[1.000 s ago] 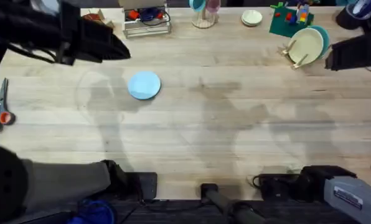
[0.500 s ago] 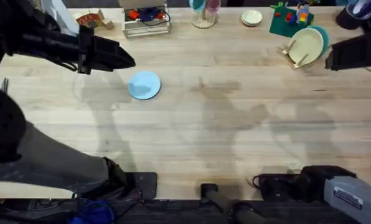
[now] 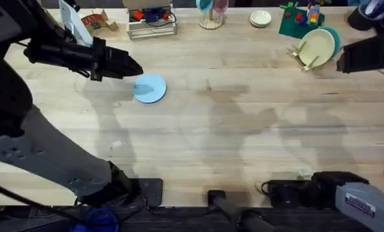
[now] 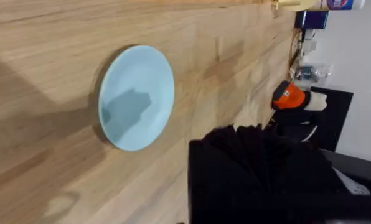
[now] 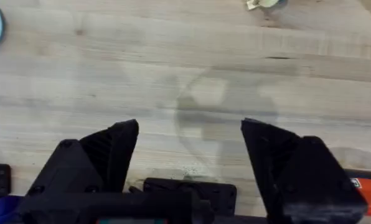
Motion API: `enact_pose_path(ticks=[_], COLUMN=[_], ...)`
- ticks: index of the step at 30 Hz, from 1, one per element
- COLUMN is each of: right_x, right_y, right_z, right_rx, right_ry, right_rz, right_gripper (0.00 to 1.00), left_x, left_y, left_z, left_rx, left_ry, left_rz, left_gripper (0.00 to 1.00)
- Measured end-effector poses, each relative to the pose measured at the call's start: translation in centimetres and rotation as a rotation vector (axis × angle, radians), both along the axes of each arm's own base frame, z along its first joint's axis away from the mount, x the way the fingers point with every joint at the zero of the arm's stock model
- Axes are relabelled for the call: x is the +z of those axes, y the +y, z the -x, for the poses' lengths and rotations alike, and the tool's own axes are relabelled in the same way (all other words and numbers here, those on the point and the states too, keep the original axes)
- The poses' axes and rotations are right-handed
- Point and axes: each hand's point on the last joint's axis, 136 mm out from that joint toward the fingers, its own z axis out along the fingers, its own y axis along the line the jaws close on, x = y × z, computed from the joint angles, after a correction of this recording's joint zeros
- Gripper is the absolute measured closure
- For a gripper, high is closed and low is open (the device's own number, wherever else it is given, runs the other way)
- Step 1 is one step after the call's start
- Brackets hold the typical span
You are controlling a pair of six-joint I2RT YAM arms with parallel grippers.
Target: Pick up the plates from the table one by one and place each into a slot on the dish rack.
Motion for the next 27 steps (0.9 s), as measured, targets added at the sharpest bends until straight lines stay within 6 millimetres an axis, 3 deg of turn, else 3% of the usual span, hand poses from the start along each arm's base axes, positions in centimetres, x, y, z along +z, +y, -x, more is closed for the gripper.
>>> enact_pose_path(ticks=[11,18,27], right_x=[0.0,0.0,0.0], right_y=[0.0,0.0,0.0], right_z=[0.0,0.0,0.0], right_rx=[0.0,0.0,0.0], right_ry=[0.0,0.0,0.0], right_rz=[0.0,0.0,0.0], right_gripper=[0.007,0.008,0.007], left_x=[-4.6,-8.9,-9.5], left_y=[0.7,1.1,0.8], left_z=[-1.5,-2.3,-3.0], left_rx=[-0.001,-0.001,0.035], left_ry=[0.03,0.054,0.055], left_rz=[0.014,0.025,0.101], left_gripper=[0.958,0.959,0.959])
